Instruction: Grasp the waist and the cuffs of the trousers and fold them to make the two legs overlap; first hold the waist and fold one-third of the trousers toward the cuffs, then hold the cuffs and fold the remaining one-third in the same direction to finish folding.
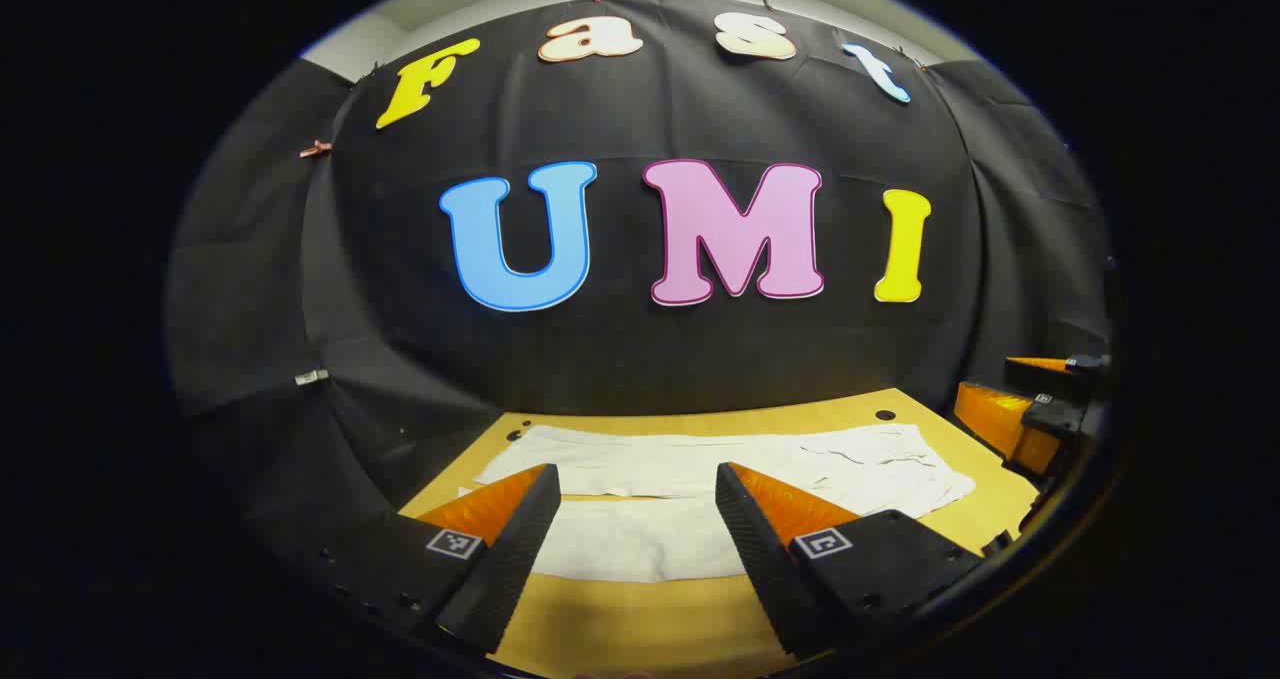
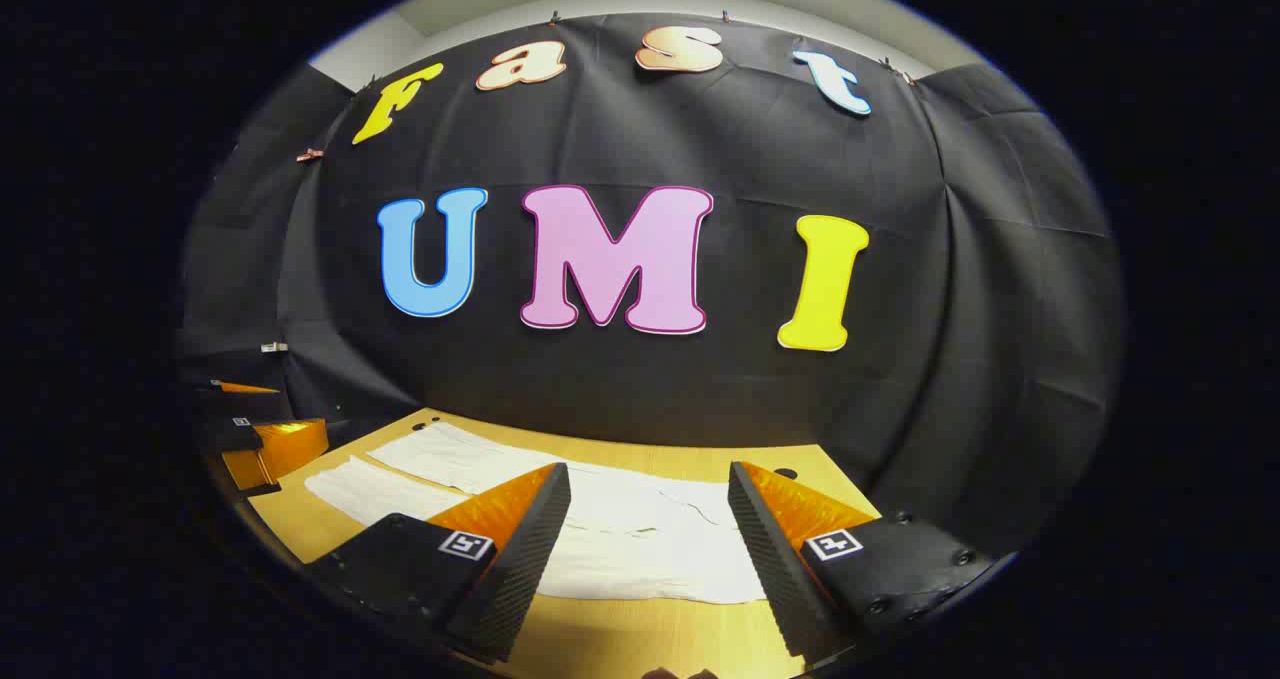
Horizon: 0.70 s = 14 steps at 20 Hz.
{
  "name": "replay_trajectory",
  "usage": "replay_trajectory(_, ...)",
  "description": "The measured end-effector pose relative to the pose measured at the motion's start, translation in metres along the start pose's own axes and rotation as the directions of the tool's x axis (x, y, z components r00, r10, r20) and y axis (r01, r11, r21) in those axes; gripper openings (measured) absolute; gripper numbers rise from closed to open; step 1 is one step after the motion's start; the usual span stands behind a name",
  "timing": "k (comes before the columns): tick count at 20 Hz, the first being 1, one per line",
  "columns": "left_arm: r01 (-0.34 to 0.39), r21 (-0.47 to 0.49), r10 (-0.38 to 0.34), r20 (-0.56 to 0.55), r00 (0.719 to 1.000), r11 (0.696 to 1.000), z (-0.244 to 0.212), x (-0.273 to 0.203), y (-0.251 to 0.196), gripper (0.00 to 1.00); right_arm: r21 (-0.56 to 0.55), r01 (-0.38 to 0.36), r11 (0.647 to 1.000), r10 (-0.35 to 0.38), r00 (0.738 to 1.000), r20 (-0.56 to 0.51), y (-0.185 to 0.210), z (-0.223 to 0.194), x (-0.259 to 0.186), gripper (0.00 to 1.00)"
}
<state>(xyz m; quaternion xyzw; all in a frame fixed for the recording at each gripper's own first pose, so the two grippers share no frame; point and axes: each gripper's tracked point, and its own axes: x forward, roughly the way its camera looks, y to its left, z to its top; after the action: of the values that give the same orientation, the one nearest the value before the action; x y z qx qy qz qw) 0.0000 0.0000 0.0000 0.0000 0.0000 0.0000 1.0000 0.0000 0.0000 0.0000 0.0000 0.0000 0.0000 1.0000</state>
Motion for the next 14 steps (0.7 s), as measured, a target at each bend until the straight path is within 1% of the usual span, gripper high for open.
replay_trajectory(4,0.026,0.047,-0.028,0.045,0.999,0.999,0.011,0.015,0.019,0.98,-0.011,0.026,1.0,-0.025,1.0,0.005,0.012,0.003,0.01,0.97)
replay_trajectory(6,0.035,0.066,-0.039,0.047,0.998,0.997,0.009,0.022,0.026,0.98,-0.028,0.044,0.999,-0.045,0.999,-0.01,0.012,-0.001,0.012,0.97)
replay_trajectory(8,0.054,0.076,-0.059,0.056,0.997,0.996,0.008,0.024,0.029,0.99,-0.035,0.044,0.998,-0.045,0.999,-0.021,0.014,-0.003,0.016,0.97)
replay_trajectory(11,0.08,0.054,-0.082,0.031,0.996,0.995,-0.006,0.026,0.033,0.99,-0.035,0.065,0.997,-0.066,0.997,-0.033,0.011,-0.005,0.019,0.97)
replay_trajectory(14,0.083,0.015,-0.083,-0.01,0.997,0.996,-0.017,0.029,0.04,0.99,-0.073,0.093,0.993,-0.097,0.994,-0.042,0.004,-0.009,0.022,0.97)
